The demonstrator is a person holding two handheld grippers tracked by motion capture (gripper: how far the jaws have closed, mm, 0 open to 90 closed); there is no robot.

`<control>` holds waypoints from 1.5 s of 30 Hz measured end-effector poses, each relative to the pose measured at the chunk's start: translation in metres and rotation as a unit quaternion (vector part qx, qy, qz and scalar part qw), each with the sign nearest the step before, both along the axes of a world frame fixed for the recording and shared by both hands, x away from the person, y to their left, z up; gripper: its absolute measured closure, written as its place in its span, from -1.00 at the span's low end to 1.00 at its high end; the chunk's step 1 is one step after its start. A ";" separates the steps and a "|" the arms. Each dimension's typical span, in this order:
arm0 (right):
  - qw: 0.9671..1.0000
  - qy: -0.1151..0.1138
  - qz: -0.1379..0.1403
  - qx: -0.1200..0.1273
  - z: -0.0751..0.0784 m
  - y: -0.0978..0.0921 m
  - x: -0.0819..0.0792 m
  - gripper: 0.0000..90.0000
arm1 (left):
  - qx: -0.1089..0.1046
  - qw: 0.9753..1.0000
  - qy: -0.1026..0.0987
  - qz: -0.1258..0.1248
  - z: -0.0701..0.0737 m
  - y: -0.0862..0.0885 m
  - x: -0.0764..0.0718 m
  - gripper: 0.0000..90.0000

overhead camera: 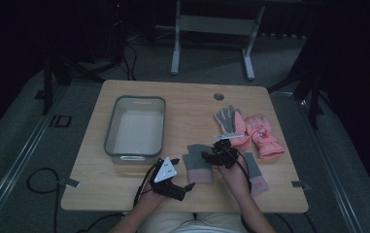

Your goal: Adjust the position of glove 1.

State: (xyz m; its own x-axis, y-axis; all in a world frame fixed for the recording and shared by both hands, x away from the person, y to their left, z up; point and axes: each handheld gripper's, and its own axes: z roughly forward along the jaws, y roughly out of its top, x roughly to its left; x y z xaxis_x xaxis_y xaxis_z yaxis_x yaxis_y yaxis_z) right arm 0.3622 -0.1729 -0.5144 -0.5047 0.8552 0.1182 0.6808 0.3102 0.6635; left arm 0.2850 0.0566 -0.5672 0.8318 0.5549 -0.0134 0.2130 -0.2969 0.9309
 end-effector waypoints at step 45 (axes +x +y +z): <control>0.990 -0.012 0.103 -0.098 -0.025 -0.145 -0.028 0.81 | -0.002 1.000 0.000 0.001 0.000 0.000 0.000 -1.00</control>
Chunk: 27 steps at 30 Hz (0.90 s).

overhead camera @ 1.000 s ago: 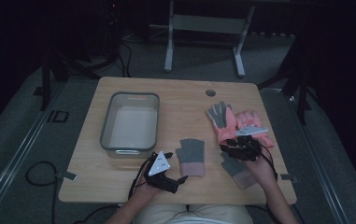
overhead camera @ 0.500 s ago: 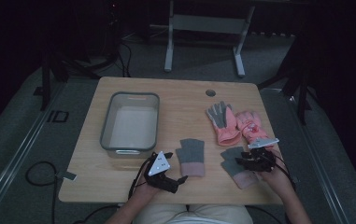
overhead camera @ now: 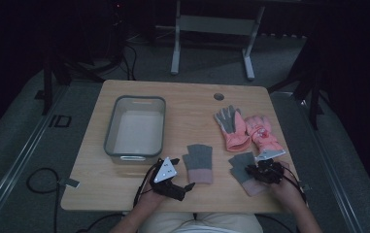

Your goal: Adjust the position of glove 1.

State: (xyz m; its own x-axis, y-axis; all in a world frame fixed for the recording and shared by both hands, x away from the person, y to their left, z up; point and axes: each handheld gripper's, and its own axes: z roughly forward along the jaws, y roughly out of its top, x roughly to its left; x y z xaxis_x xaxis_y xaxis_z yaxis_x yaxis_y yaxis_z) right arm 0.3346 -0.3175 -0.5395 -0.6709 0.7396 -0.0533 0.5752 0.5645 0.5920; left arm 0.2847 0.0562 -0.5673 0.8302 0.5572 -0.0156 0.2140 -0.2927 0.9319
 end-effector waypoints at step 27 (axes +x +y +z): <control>0.984 -0.032 -0.154 0.084 0.042 0.021 -0.043 0.89 | 0.001 1.000 -0.004 -0.001 0.000 0.000 0.000 -1.00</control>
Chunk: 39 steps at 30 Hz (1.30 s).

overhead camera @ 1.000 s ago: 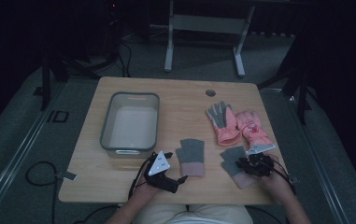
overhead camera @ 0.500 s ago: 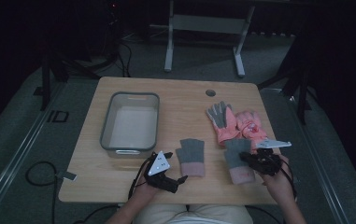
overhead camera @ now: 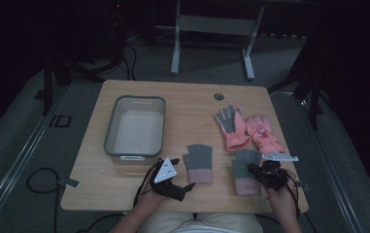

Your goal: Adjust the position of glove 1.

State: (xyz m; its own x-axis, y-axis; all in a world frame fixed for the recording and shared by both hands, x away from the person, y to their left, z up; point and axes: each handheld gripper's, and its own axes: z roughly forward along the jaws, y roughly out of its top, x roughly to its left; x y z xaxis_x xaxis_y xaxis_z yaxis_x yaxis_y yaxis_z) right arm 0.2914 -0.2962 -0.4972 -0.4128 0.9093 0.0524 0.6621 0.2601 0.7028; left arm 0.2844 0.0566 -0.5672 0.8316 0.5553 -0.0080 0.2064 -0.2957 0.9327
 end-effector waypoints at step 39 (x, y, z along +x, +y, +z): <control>0.995 0.026 0.087 -0.051 -0.034 -0.022 0.016 0.33 | 0.003 1.000 -0.001 -0.002 0.000 -0.001 0.000 -1.00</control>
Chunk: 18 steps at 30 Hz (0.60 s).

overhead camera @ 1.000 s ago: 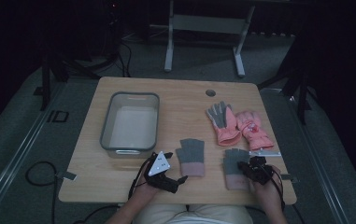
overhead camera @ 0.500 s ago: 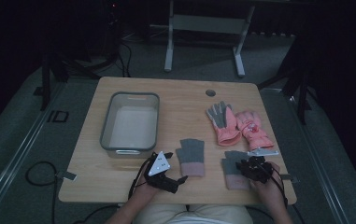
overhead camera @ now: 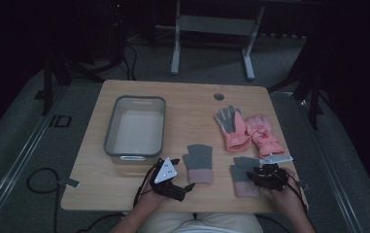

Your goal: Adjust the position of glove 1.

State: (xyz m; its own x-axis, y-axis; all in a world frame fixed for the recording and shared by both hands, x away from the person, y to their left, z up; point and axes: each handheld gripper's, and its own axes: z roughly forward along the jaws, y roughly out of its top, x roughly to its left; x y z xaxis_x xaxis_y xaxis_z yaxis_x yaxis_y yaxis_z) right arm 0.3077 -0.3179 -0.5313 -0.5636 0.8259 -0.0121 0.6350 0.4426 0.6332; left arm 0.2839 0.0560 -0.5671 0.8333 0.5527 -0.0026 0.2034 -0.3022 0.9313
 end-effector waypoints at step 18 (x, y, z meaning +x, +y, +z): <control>1.000 0.008 -0.030 0.003 -0.007 0.008 -0.005 0.89 | -0.001 1.000 0.001 0.000 0.000 0.000 0.000 -1.00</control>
